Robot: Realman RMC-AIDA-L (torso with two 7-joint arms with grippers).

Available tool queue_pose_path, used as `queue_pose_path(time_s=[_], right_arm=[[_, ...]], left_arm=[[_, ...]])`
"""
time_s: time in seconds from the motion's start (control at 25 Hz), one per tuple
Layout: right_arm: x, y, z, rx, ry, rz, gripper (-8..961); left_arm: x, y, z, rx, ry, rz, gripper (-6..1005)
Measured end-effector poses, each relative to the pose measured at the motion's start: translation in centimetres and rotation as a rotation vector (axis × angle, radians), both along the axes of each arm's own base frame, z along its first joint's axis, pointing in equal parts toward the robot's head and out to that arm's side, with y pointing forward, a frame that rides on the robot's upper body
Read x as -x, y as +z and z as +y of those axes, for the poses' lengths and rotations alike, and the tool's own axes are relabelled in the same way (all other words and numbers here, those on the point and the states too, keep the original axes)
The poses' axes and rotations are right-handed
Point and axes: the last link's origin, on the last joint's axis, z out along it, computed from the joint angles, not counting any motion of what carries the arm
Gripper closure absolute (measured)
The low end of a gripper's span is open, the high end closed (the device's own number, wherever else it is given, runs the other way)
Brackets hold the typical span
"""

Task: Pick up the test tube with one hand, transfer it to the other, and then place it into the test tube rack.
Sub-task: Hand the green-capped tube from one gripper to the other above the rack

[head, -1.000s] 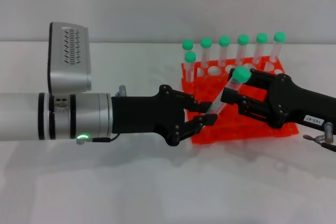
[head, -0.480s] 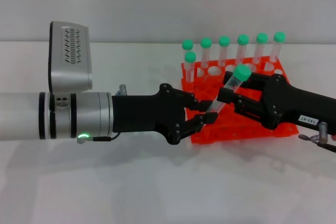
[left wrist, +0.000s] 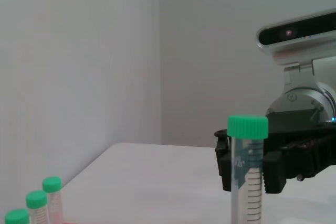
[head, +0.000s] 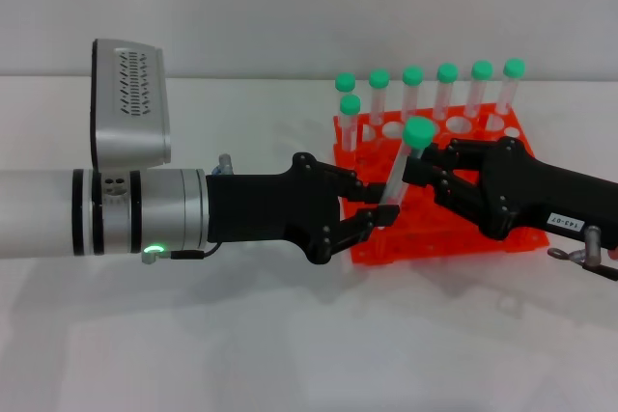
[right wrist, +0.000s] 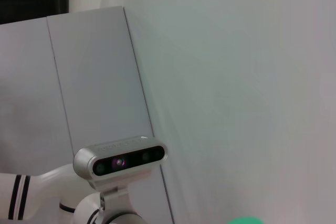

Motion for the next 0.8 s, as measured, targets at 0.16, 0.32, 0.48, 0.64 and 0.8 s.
queue_pose_path(time_s=[0.16, 0.32, 0.48, 0.64, 0.8], right_arm=[[0.05, -0.08, 0.0, 0.002, 0.002, -0.002, 718], [0.13, -0.37, -0.06, 0.011, 0.011, -0.016, 741], [0.2, -0.52, -0.1, 0.013, 0.019, -0.024, 750], [0.32, -0.76, -0.19, 0.02, 0.03, -0.034, 709], [0.37, -0.78, -0.08, 0.012, 0.035, -0.043, 672]], left_arm=[[0.01, 0.0, 0.0, 0.002, 0.003, -0.001, 807], [0.01, 0.02, 0.04, 0.001, 0.006, -0.001, 807], [-0.01, -0.06, -0.02, 0.004, 0.004, 0.001, 807], [-0.1, -0.18, -0.06, 0.01, 0.0, 0.004, 807], [-0.18, -0.25, -0.08, 0.015, 0.0, 0.005, 807]])
